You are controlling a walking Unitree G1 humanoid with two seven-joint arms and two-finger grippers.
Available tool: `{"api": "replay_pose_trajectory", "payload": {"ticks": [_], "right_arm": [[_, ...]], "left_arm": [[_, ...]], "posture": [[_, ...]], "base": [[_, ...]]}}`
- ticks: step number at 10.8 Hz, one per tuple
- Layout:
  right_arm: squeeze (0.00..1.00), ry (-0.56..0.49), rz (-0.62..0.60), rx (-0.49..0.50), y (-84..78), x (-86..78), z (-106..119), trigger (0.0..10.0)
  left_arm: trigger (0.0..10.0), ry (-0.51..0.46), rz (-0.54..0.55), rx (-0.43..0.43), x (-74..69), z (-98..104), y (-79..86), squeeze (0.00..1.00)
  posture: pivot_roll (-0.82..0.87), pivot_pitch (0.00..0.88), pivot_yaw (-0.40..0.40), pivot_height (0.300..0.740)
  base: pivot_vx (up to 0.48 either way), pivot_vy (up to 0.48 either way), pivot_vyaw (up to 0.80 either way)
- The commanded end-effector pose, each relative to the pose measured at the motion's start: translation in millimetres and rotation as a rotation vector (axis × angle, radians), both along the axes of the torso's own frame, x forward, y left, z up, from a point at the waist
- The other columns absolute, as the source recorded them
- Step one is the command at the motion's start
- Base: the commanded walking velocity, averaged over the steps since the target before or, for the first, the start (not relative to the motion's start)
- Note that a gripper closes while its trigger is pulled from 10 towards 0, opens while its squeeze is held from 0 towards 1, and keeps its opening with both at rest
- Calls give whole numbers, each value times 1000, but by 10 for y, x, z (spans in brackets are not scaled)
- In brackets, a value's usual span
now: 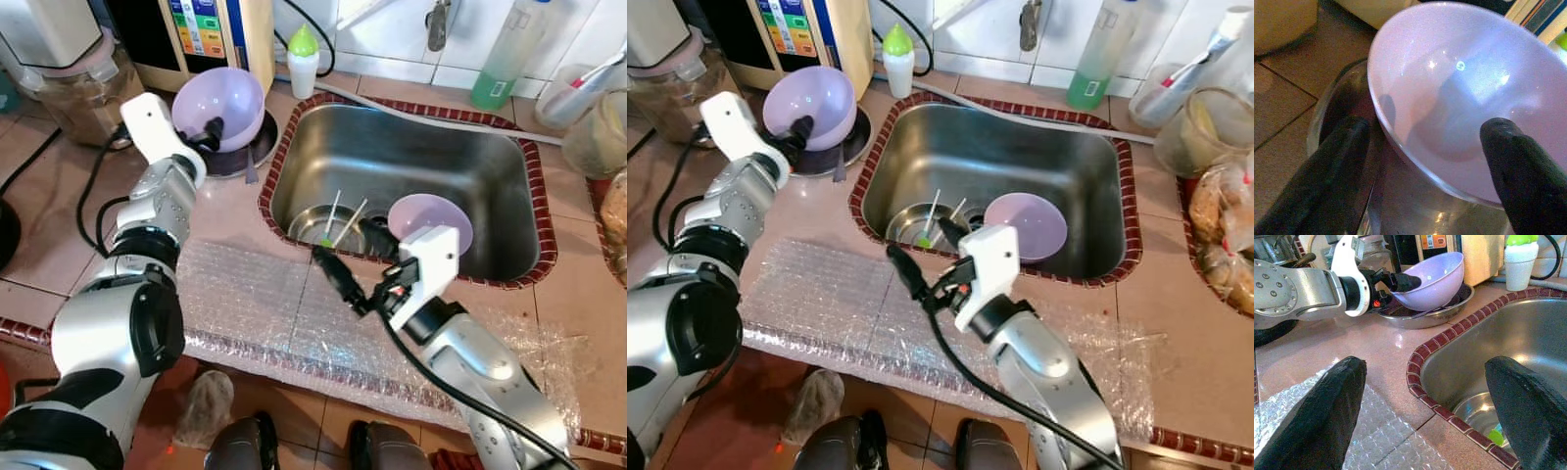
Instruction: Kitchen organization
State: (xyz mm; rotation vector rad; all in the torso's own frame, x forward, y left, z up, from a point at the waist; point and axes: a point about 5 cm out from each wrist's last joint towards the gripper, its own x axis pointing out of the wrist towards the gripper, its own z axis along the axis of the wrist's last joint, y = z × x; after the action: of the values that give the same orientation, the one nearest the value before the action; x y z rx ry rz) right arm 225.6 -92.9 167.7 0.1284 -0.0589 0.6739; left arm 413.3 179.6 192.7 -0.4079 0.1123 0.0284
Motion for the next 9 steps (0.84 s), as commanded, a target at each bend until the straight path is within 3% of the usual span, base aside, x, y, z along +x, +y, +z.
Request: {"api": "replay_pose_trajectory", "payload": {"ticks": [1,3,5,6,9], "right_arm": [[0,-2,2,-1,9,11,-8,10000],[0,-4,1,1,20,29,-16,10000],[0,-12,5,6,42,63,-18,10000],[0,-17,7,9,51,86,-16,10000],[0,-24,14,13,76,134,-29,10000]], "left_arm": [[3882,31,-17,2,1,-28,-16,0],[3882,38,-32,36,-5,-30,15,0],[4588,75,-49,67,-35,-98,78,0],[6314,92,-64,92,-55,-126,116,0],[7059,134,-95,130,-120,-209,218,0]], "posture": [[-237,187,54,740],[-220,181,58,740],[-205,173,59,740],[-196,169,59,740],[-169,159,58,740]], "base": [[0,0,0],[0,0,0],[0,0,0],[0,0,0],[0,0,0]]}}
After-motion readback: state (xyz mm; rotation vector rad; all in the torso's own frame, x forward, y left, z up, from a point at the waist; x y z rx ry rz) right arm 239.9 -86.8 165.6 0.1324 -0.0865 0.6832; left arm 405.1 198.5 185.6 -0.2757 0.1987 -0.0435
